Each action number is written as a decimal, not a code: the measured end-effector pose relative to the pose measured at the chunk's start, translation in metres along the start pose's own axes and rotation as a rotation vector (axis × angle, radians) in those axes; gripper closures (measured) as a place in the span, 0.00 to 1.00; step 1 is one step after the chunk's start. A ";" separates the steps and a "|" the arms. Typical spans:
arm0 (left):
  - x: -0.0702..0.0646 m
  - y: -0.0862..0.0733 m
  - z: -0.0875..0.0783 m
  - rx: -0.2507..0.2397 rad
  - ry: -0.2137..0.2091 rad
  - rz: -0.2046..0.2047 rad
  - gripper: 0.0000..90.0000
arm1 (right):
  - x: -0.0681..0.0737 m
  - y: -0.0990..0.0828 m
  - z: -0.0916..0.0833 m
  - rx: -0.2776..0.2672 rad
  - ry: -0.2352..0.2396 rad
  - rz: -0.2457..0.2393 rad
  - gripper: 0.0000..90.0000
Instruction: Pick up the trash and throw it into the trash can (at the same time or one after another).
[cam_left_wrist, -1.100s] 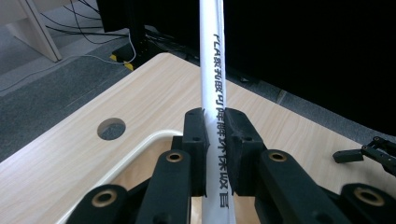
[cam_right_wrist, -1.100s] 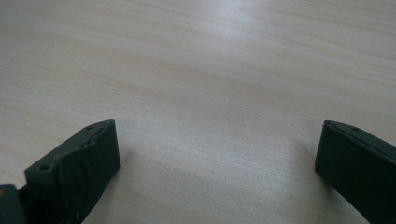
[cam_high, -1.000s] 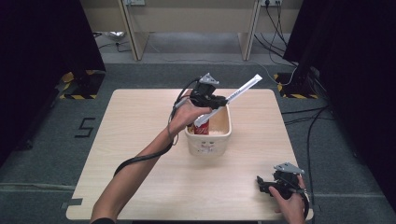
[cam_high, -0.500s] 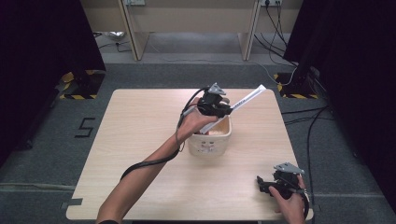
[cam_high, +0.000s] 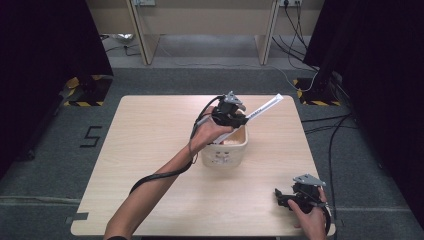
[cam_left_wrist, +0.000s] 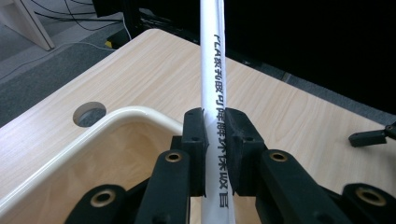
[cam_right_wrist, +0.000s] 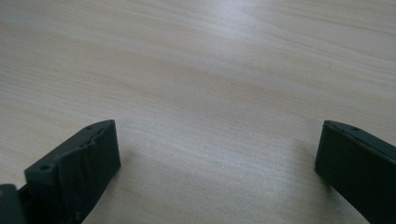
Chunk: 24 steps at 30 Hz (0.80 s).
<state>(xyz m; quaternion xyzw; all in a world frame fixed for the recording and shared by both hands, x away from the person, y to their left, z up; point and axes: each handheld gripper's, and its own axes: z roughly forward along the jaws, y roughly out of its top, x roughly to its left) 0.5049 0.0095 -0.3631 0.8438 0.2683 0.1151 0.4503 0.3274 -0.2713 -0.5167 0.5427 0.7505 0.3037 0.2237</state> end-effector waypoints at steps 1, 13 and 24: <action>0.000 -0.001 0.000 -0.002 0.001 -0.001 0.87 | 0.000 0.000 0.000 0.000 0.000 0.000 0.00; 0.002 -0.007 -0.007 -0.002 0.005 -0.001 0.87 | 0.000 0.000 0.000 0.000 0.002 -0.005 0.00; 0.001 -0.007 -0.003 0.046 0.021 0.010 0.86 | 0.000 0.000 0.001 0.000 0.002 -0.006 0.00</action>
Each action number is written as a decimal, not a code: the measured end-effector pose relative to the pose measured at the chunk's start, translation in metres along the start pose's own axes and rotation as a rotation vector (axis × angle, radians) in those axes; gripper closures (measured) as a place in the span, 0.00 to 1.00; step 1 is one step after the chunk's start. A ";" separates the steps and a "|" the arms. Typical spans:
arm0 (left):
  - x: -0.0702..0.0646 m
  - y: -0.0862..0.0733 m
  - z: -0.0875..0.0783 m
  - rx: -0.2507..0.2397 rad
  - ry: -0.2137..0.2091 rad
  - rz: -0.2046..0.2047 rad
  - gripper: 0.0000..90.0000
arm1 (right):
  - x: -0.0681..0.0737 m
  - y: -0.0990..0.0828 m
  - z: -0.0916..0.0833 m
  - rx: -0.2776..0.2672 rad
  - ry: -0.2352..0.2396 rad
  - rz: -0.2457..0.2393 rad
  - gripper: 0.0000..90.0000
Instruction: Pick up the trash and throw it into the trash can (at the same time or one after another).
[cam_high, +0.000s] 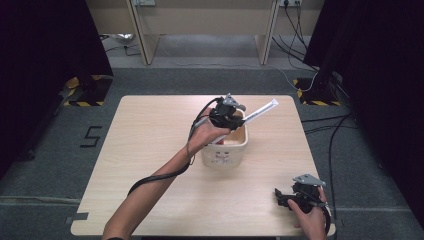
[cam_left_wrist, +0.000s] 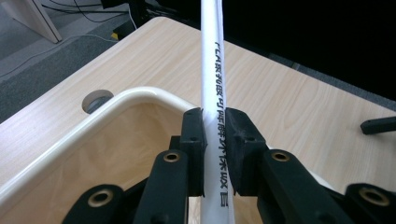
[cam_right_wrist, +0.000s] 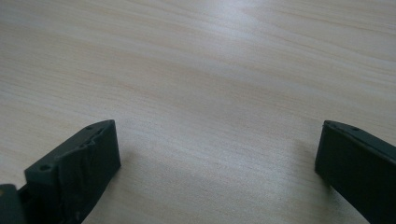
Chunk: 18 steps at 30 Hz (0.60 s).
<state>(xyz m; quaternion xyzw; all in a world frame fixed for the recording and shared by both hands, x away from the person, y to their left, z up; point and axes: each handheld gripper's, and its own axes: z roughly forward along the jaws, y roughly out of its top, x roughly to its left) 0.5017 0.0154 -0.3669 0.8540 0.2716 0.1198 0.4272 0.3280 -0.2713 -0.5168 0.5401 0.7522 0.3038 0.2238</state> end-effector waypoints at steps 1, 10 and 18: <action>-0.001 0.000 -0.001 0.007 -0.002 0.000 0.86 | 0.000 0.000 0.000 0.000 0.000 0.000 0.00; 0.002 0.000 -0.005 0.027 -0.002 0.007 0.82 | 0.000 0.000 0.000 -0.001 0.000 -0.002 0.00; 0.001 -0.002 -0.012 0.029 -0.006 0.013 0.79 | 0.000 0.000 0.000 0.000 0.001 -0.001 0.00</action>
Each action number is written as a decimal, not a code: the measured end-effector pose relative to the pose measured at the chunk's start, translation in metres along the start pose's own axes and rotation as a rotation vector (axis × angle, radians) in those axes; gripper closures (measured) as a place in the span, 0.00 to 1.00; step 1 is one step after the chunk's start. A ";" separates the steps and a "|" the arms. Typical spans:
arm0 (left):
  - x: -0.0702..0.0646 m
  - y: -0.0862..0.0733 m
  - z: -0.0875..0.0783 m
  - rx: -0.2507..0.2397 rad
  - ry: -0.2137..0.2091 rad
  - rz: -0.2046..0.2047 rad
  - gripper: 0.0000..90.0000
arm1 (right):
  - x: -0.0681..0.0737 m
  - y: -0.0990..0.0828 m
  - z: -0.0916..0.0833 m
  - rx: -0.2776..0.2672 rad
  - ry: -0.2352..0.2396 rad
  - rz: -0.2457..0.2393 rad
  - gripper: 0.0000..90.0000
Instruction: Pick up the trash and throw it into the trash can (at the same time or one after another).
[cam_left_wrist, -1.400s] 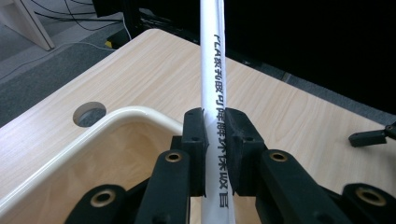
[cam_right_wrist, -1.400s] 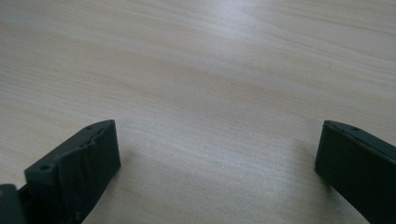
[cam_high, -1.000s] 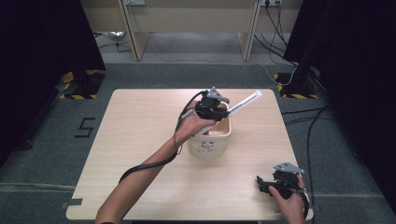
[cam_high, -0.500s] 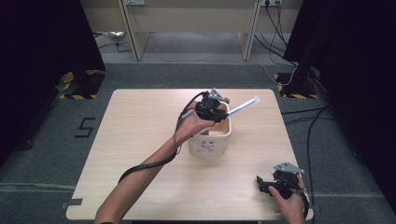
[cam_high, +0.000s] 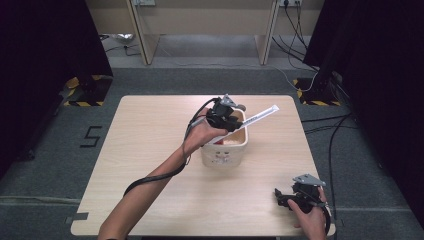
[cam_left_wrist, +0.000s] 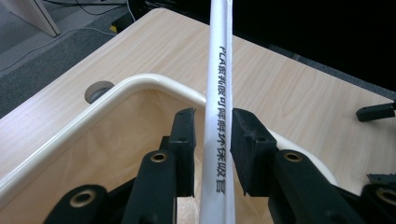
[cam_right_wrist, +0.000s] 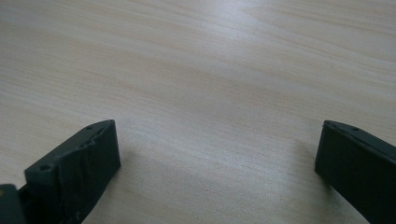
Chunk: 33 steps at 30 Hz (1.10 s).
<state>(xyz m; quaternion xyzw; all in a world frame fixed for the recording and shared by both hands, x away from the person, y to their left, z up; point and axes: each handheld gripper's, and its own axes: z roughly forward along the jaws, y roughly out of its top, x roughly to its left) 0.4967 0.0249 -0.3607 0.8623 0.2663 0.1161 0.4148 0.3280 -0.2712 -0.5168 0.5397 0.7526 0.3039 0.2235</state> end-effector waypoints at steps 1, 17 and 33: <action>-0.001 0.000 -0.001 0.009 -0.002 0.007 0.80 | 0.000 0.000 0.000 0.000 0.000 0.000 0.00; -0.004 -0.001 -0.011 0.047 0.010 -0.004 0.72 | 0.000 0.000 0.000 -0.001 0.001 0.001 0.00; 0.001 -0.006 -0.029 -0.001 0.043 -0.052 0.41 | 0.000 0.000 0.000 -0.001 0.001 0.001 0.00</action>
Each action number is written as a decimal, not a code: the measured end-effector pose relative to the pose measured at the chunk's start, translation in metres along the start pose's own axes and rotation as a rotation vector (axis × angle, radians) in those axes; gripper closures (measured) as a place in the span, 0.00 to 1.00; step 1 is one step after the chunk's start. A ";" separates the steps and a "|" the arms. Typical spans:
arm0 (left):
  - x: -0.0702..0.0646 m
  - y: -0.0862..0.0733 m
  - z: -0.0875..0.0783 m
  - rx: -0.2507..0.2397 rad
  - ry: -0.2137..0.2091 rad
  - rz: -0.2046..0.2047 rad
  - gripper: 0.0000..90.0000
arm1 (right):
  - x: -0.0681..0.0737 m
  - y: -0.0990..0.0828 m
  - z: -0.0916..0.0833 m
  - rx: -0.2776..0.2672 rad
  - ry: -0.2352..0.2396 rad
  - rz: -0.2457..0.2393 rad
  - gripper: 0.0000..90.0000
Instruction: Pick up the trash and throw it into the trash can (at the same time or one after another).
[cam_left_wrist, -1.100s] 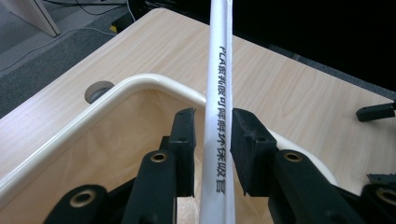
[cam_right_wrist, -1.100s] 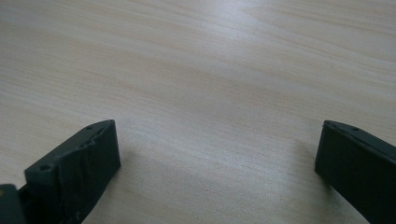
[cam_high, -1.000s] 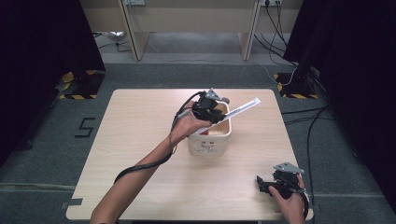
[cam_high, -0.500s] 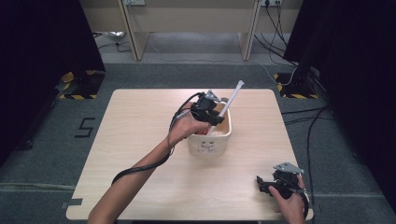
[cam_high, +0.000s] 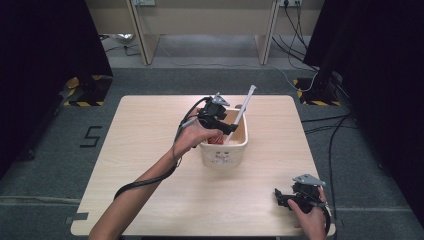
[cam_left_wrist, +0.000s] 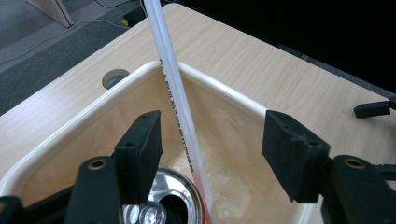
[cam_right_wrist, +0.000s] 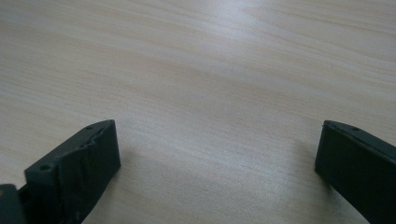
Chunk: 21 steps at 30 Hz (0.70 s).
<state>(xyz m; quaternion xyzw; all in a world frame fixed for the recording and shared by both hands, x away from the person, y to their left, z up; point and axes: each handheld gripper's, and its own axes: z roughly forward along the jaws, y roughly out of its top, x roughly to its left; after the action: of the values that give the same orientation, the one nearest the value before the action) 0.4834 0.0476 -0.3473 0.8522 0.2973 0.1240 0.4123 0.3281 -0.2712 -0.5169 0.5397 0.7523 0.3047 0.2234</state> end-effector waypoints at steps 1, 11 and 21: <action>0.001 -0.001 -0.003 -0.002 0.001 -0.003 0.39 | 0.000 0.000 0.000 0.000 0.000 0.000 0.00; 0.009 -0.017 -0.030 -0.038 0.010 -0.036 0.28 | 0.000 0.000 0.000 -0.001 -0.001 -0.001 0.00; 0.019 -0.039 -0.050 -0.076 0.035 -0.074 0.20 | 0.000 0.000 0.000 0.000 -0.002 -0.003 0.00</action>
<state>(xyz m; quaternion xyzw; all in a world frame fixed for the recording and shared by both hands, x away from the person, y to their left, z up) 0.4600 0.1094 -0.3465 0.8221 0.3307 0.1347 0.4435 0.3281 -0.2713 -0.5170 0.5388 0.7529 0.3040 0.2245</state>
